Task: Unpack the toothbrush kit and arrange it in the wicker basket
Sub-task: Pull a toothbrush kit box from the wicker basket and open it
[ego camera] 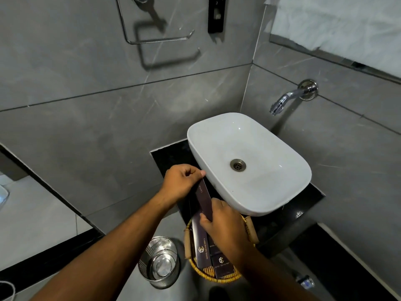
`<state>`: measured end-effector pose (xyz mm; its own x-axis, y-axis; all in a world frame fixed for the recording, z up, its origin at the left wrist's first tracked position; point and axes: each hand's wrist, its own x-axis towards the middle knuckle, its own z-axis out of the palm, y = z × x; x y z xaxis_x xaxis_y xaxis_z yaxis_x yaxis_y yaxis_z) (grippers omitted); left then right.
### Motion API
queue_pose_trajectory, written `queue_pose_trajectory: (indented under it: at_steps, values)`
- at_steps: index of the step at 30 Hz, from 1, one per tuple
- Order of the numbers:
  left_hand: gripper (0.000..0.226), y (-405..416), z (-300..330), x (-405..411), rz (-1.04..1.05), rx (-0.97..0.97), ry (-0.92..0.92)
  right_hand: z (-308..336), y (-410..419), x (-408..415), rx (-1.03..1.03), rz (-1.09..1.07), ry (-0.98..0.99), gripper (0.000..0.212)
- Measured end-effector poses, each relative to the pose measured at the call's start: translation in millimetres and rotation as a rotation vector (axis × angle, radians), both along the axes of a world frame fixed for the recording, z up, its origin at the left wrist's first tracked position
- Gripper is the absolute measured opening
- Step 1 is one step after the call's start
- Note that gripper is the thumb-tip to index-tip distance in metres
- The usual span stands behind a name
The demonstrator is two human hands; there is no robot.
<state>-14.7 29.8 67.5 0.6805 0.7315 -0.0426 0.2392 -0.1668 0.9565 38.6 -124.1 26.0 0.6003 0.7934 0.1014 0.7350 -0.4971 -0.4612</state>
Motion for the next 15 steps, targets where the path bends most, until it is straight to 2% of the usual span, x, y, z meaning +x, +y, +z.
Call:
queue_pose_trajectory:
  at_steps: [5, 8, 12, 15]
  values:
    - [0.04, -3, 7, 2, 0.011, 0.029, 0.02, 3, -4, 1, 0.002, 0.003, 0.021, 0.036]
    - [0.05, -6, 14, 5, 0.074, -0.047, -0.025, 5, -9, 3, 0.017, -0.007, 0.012, 0.036]
    - [0.045, -11, 25, 5, 0.066, -0.387, -0.151, 9, -15, 11, 0.077, -0.034, 0.031, 0.037]
    - [0.028, -21, 21, 0, -0.145, -0.294, -0.146, 9, -15, 17, 0.127, -0.085, 0.021, 0.041]
